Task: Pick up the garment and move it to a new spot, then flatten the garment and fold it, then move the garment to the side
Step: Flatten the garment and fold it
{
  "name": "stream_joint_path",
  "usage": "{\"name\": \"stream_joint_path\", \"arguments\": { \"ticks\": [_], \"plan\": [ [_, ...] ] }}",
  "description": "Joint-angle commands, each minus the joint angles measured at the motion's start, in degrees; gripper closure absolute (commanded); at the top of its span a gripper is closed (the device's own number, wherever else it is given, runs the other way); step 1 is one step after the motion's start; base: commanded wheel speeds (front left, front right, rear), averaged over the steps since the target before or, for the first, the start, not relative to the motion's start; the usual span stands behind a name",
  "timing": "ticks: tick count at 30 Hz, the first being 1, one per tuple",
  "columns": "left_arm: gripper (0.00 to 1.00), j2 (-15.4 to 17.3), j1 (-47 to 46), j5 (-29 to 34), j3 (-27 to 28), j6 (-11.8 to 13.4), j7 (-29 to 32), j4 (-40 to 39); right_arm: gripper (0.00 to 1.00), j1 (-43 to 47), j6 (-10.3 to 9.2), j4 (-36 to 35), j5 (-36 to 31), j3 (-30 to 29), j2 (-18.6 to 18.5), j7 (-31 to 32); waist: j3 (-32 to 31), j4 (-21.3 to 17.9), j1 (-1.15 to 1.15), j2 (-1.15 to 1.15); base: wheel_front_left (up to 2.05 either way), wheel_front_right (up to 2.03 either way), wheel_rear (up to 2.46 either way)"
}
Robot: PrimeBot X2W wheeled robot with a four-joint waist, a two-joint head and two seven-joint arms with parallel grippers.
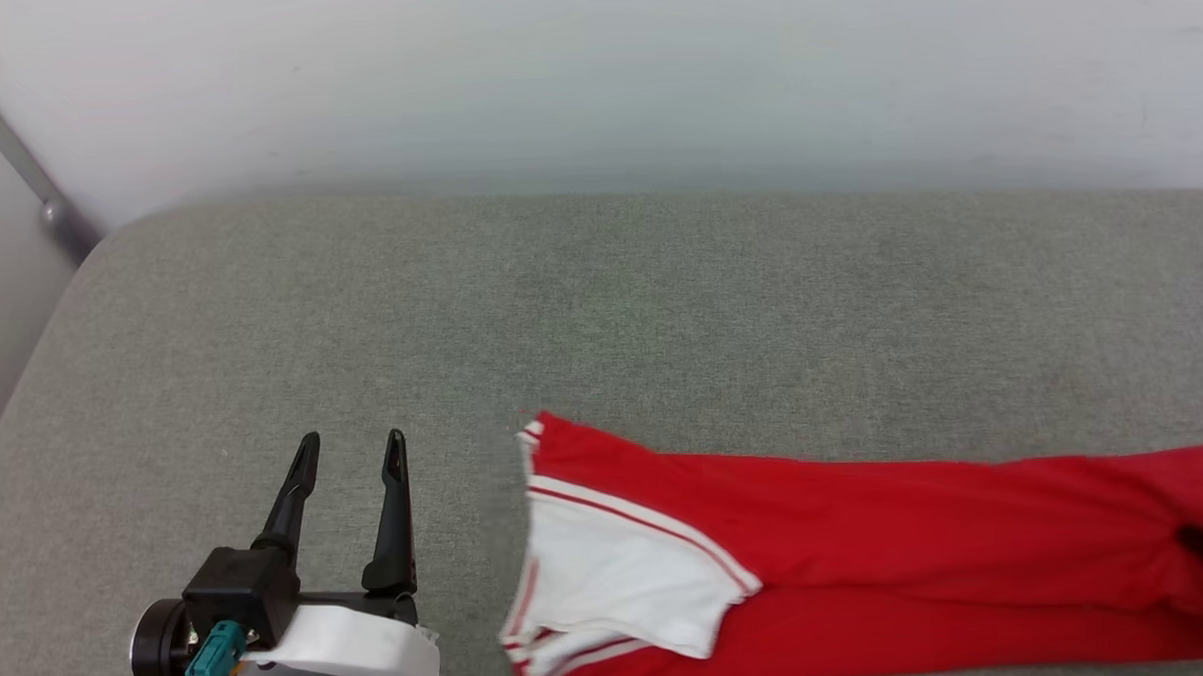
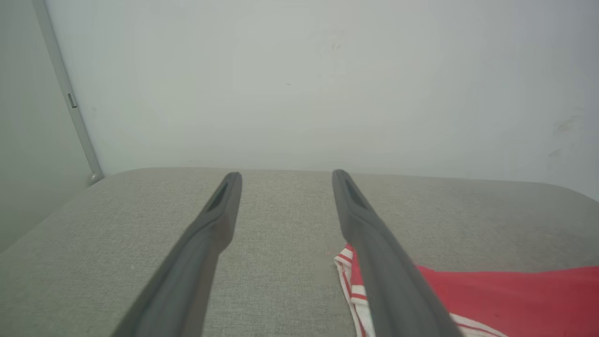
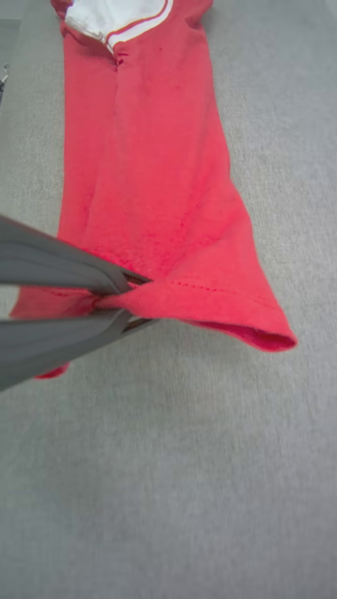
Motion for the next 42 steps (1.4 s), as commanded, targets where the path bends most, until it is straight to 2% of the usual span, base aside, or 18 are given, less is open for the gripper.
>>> {"name": "stream_joint_path", "arguments": {
  "ticks": [1,5,7,10,12,16,19,24,30,34,39,40,41,42],
  "plan": [
    [0.00,0.3,0.3,0.4,0.1,0.2,0.0,-0.2,1.00,0.7,-0.04,-0.3,-0.4,-1.1,-0.8,0.2,-0.2,-0.2,-0.01,0.00,0.00,0.00,0.00],
    [0.00,0.7,1.1,0.5,0.1,0.6,0.2,-0.1,1.00,0.7,-0.04,-1.2,-1.0,-7.9,-1.7,1.8,-0.7,-0.8,-0.01,0.00,0.00,0.00,0.00],
    [0.00,0.7,1.2,0.4,0.1,0.9,0.2,-0.1,1.00,-0.2,-0.04,-1.3,0.1,-10.6,-0.6,3.1,-0.9,-1.0,-0.01,0.00,0.00,0.00,0.00],
    [0.00,0.6,1.3,0.3,-0.1,0.9,0.3,0.0,1.00,-1.8,-0.04,-1.6,3.0,-12.7,2.9,6.5,-1.1,-1.4,-0.01,0.00,0.00,0.00,0.00],
    [0.00,0.6,1.4,0.2,-0.2,1.0,0.4,0.0,1.00,-3.0,-0.04,-1.5,6.5,-13.2,6.7,9.5,-1.3,-1.6,-0.01,0.00,0.00,0.00,0.00],
    [0.00,0.6,1.1,0.1,-0.7,0.8,0.6,0.1,1.00,-5.3,-0.04,-1.4,13.3,-12.5,13.7,15.0,-1.2,-1.4,-0.01,0.00,0.00,0.00,0.00],
    [0.00,0.6,0.5,0.2,-1.2,0.6,0.9,0.0,1.00,-6.6,-0.04,-0.7,18.2,-11.2,16.5,17.4,-1.2,-0.8,-0.01,0.00,0.00,0.00,0.00],
    [0.00,0.4,-0.3,0.3,-2.2,-0.1,1.1,0.5,1.00,-8.3,-0.04,3.6,26.8,-4.5,17.6,16.8,-1.2,1.1,-0.01,0.00,0.00,0.00,0.00],
    [0.00,-0.2,-1.7,0.1,-3.4,-1.0,1.2,1.5,1.00,-10.3,-0.04,9.7,35.5,8.5,17.5,8.6,-1.1,3.6,-0.01,0.00,0.00,0.00,0.00],
    [0.00,-1.0,-2.9,0.0,-4.2,-1.7,0.9,2.4,1.00,-12.0,-0.04,13.8,34.9,16.8,17.5,1.7,-0.6,5.4,-0.01,0.00,0.00,0.00,0.00],
    [0.00,-1.6,-4.2,-0.1,-4.8,-2.3,0.3,3.5,1.00,-14.4,-0.04,20.2,30.8,22.9,17.5,-6.5,0.6,7.3,-0.01,0.00,0.00,0.00,0.00],
    [0.00,-1.7,-4.6,-0.1,-4.8,-2.4,0.1,3.7,0.93,-15.0,-0.04,21.4,30.0,23.7,17.5,-8.0,0.9,7.5,-0.01,0.00,0.00,0.00,0.00],
    [0.00,-1.8,-4.8,-0.2,-4.7,-2.4,0.0,3.9,0.55,-15.4,-0.04,22.3,29.6,24.5,17.5,-9.2,1.1,7.6,-0.01,0.00,0.00,0.00,0.00],
    [0.00,-1.9,-4.9,-0.2,-4.7,-2.5,-0.1,4.2,0.00,-15.7,-0.04,23.3,29.2,25.3,17.5,-10.3,1.2,7.6,-0.01,0.00,0.00,0.00,0.00]
  ]
}}
